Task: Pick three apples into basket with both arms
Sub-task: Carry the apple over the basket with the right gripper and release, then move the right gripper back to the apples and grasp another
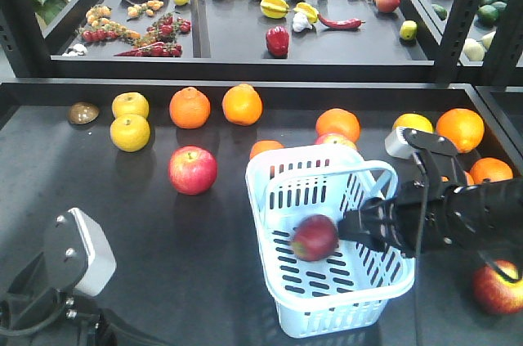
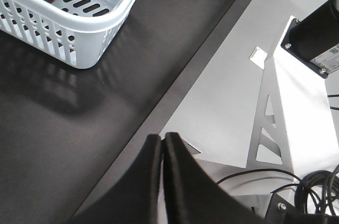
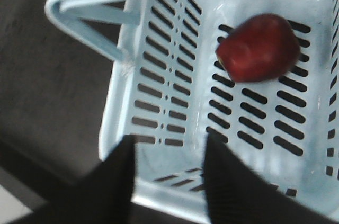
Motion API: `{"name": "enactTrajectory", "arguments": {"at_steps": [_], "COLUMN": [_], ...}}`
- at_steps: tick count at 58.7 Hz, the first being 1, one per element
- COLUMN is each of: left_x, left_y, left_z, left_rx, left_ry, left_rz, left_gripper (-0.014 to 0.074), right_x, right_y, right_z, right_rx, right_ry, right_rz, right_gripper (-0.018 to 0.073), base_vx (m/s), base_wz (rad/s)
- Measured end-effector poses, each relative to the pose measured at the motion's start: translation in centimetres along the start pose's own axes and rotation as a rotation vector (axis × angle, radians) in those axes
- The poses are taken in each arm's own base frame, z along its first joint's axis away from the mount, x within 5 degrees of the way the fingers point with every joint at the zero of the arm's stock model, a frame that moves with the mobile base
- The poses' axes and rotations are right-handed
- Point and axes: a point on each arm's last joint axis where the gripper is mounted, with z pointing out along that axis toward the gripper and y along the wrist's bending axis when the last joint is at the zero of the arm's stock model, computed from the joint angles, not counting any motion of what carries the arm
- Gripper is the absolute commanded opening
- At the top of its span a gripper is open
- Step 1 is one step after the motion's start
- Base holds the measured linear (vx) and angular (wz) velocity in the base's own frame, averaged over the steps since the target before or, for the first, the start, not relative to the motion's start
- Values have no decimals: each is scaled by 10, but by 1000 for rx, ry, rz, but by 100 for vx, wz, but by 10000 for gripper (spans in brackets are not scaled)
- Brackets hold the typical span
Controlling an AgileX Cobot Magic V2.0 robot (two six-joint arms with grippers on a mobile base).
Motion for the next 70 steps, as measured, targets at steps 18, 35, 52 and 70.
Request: {"name": "enactTrajectory", "arguments": {"at_steps": [18, 35, 52, 70], "left_x": [0, 0, 0, 0], "left_y": [0, 0, 0, 0], "left_z": [0, 0, 0, 0], "left_rx": [0, 0, 0, 0], "left_ry": [0, 0, 0, 0], "left_rz": [0, 0, 0, 0], "left_gripper": [-6, -6, -6, -6], "right_x": [16, 31, 14, -12], "right_y": [0, -34, -95, -159], "right_z": [-59, -84, -91, -68], "right_rx": [273, 702, 777, 669], "right_ry": [-17, 99, 190, 284], "right_rz": [-10, 109, 341, 409], "right_gripper": [8, 260, 687, 689], "base_vx": [0, 0, 0, 0], "base_wz": [0, 0, 0, 0]}}
